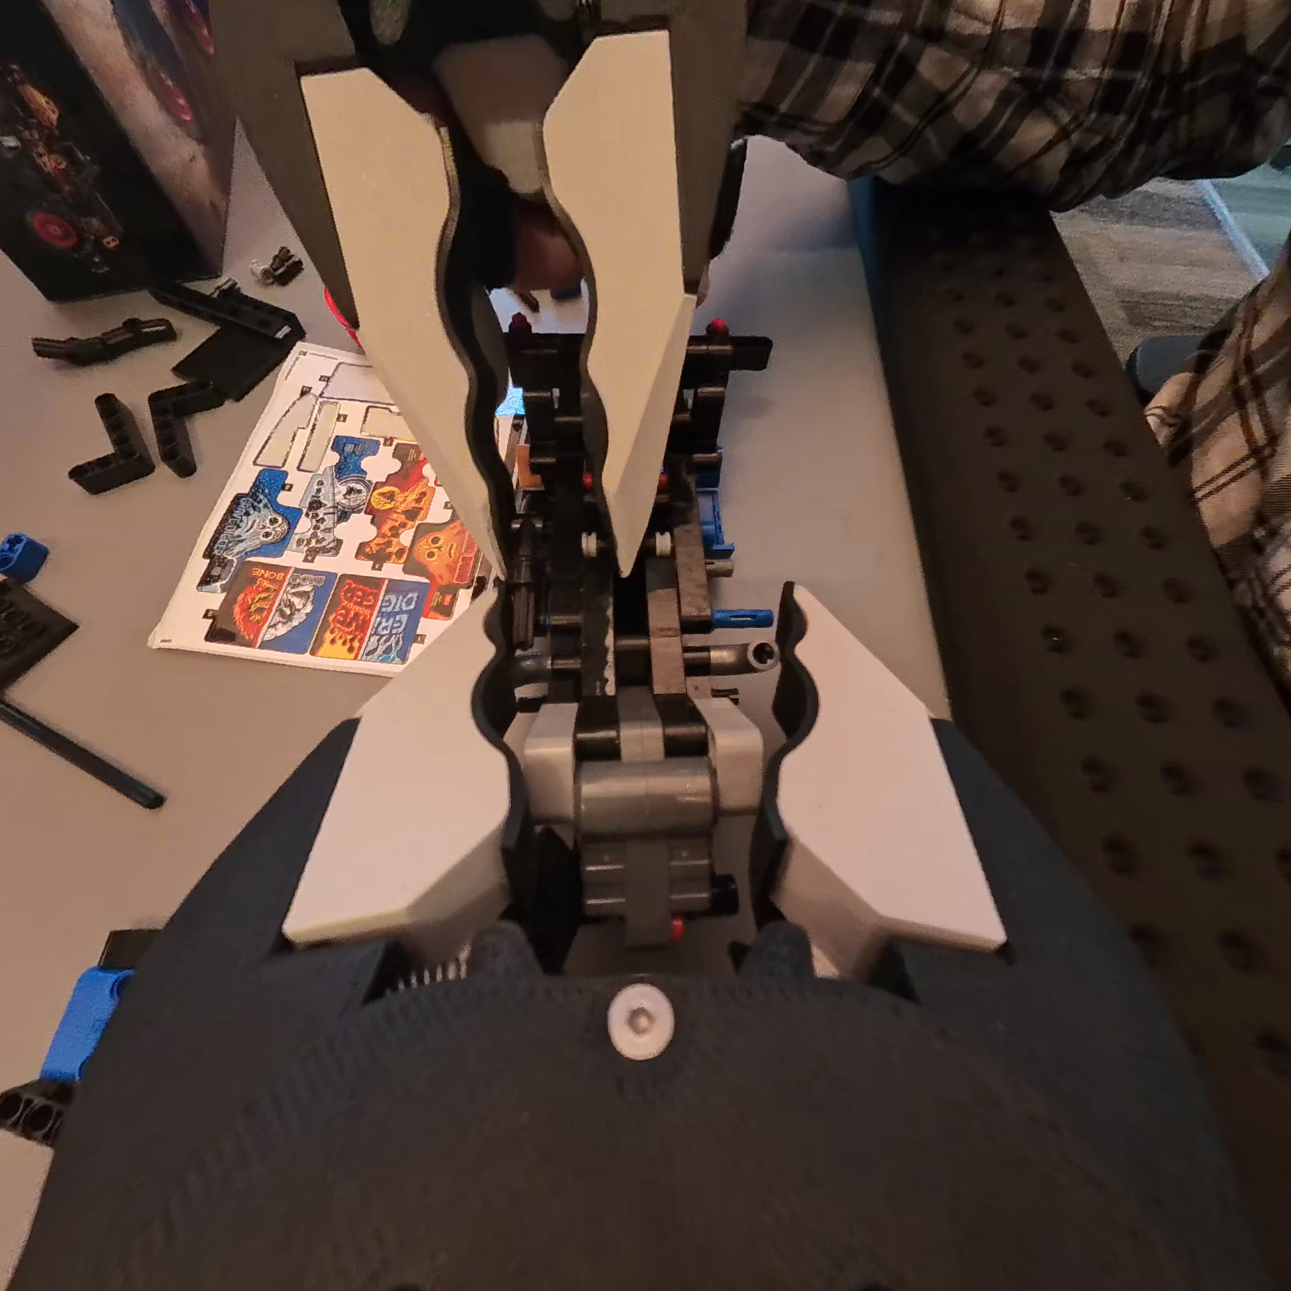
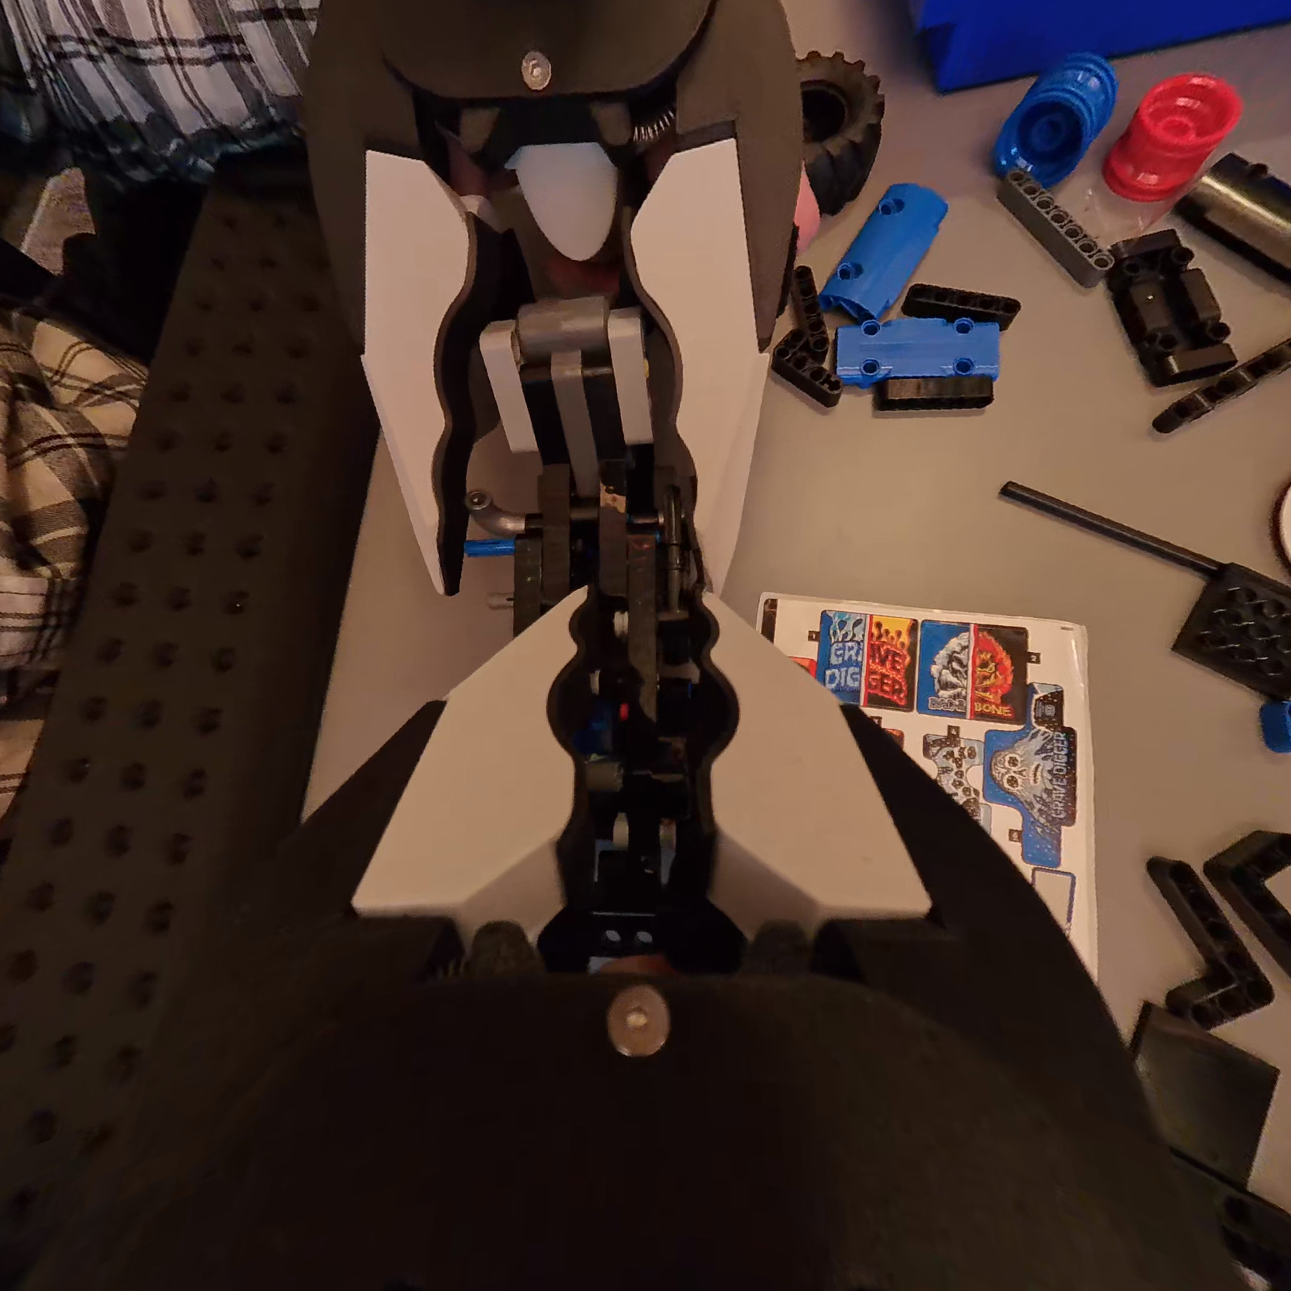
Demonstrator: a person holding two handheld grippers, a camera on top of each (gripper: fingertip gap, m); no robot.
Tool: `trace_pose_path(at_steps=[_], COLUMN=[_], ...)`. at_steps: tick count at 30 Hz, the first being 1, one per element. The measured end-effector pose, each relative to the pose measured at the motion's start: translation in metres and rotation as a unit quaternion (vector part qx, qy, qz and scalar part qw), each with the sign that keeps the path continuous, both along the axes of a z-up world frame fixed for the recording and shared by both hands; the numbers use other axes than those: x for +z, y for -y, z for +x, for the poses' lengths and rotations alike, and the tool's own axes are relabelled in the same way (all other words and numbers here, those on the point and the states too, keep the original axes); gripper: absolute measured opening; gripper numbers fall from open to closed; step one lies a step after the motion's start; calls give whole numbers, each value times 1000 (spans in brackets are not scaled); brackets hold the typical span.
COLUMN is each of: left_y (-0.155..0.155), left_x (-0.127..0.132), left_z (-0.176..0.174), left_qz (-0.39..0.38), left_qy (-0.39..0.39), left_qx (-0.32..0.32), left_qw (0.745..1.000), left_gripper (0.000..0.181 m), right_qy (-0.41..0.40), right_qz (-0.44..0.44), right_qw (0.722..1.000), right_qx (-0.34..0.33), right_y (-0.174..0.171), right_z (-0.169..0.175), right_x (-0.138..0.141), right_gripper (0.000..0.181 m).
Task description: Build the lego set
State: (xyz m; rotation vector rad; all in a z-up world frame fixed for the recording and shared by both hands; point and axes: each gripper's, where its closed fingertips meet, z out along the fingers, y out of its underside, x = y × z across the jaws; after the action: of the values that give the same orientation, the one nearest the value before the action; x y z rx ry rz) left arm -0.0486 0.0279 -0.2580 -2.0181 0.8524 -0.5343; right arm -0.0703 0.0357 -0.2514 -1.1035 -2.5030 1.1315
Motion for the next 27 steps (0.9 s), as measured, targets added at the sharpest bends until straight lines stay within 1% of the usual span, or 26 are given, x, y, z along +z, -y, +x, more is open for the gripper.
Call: trace_pose_path(at_steps=[2,6,8,9,15,17,21,27], left_y=[1,1,0,-1,-1,-1,0,0], left_x=[0,0,0,0,0,4,6,6], left_z=[0,0,0,-1,-2,-3,-6,-6], left_qz=[0,-2,-1,2,3,9,11,15], left_qy=[-1,2,0,-5,-7,-2,6,7], left_qx=[-3,-2,3,9,14,15,20,21], left_qw=[1000,1000,1000,1000,1000,1000,1000,1000], left_gripper=[72,72,73,77,78,76,72,72], right_qy=[-5,2,-4,-6,-13,-13,-17,-33], right_qz=[10,-4,0,2,13,16,-6,1], right_qw=[1000,1000,1000,1000,1000,1000,999,998], right_qx=[4,-3,-13,-17,-19,-23,-35,-46], right_y=[1,0,-2,-3,-7,-12,-21,-35], right_z=[1,1,-1,-2,-1,3,8,15], right_x=[0,0,1,1,1,2,10,20], right_gripper=[22,22,27,30,34,36,35,34])
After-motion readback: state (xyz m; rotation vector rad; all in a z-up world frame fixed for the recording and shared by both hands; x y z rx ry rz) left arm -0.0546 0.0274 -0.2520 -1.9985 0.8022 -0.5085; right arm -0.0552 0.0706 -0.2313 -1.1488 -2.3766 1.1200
